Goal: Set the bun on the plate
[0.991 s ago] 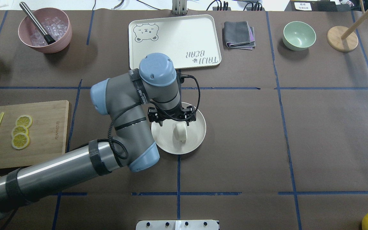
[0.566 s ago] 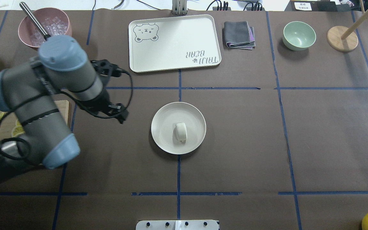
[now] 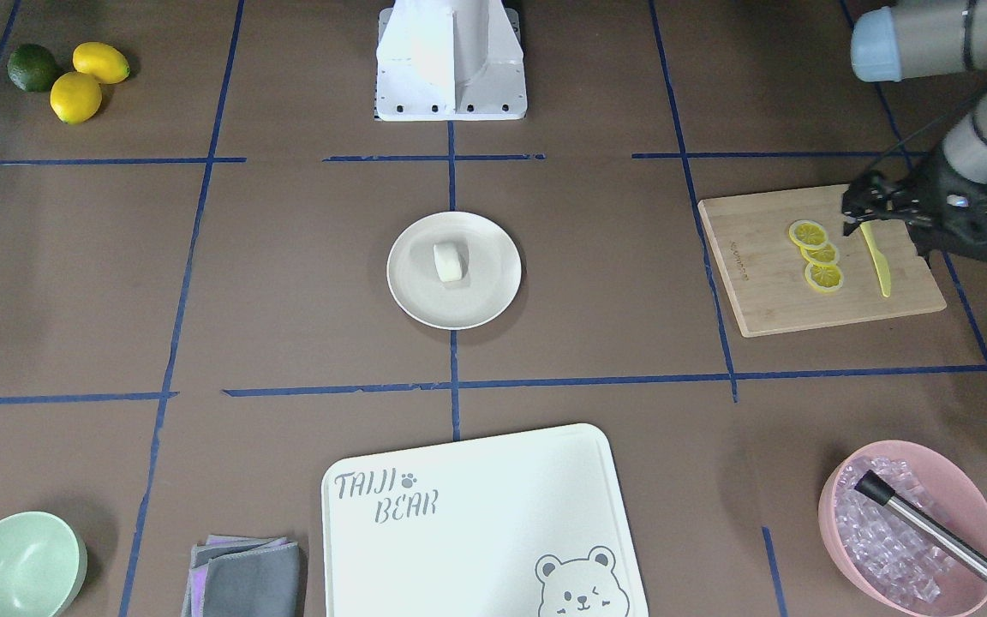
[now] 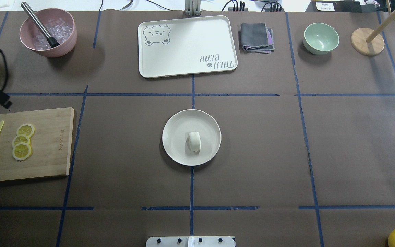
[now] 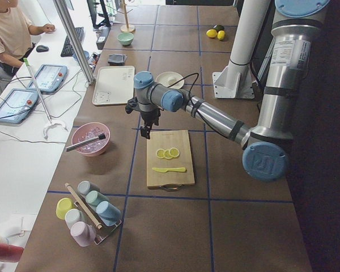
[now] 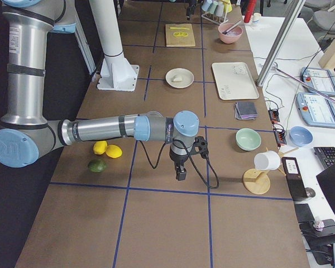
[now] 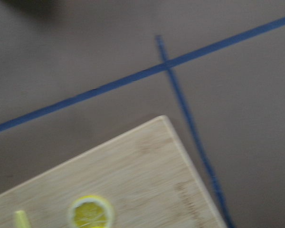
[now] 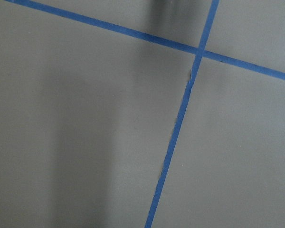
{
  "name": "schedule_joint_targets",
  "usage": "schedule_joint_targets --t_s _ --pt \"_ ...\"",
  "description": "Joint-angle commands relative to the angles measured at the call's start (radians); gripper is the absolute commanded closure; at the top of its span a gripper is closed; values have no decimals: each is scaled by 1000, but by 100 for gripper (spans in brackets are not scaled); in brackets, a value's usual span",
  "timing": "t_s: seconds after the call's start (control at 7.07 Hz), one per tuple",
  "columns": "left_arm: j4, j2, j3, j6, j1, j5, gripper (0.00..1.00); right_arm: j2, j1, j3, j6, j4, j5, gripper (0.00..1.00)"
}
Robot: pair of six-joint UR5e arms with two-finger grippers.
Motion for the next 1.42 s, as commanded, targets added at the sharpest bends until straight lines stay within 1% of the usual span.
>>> schedule_joint_targets --t_s 0.0,0.14,0.28,0.42,0.57,0.85,1.27 --pt "-10 119 116 150 -295 -126 0 -11 0 -5 -6 0 0 0" --pt "-11 127 196 153 -371 -125 0 -22 6 -5 -12 0 -6 0" --pt "-11 179 204 153 -375 -122 0 -47 37 -6 -13 0 -8 0" --pt "-23 196 206 155 -380 -124 0 -51 87 -8 -24 -1 -5 0" --pt "-30 196 198 153 -383 -124 0 -67 110 -8 -36 0 -3 0" --pt "-30 186 213 141 -381 -124 0 -71 114 -9 -24 -1 0 0" --pt "-31 195 196 150 -380 -124 0 -76 114 -16 -24 -1 5 0"
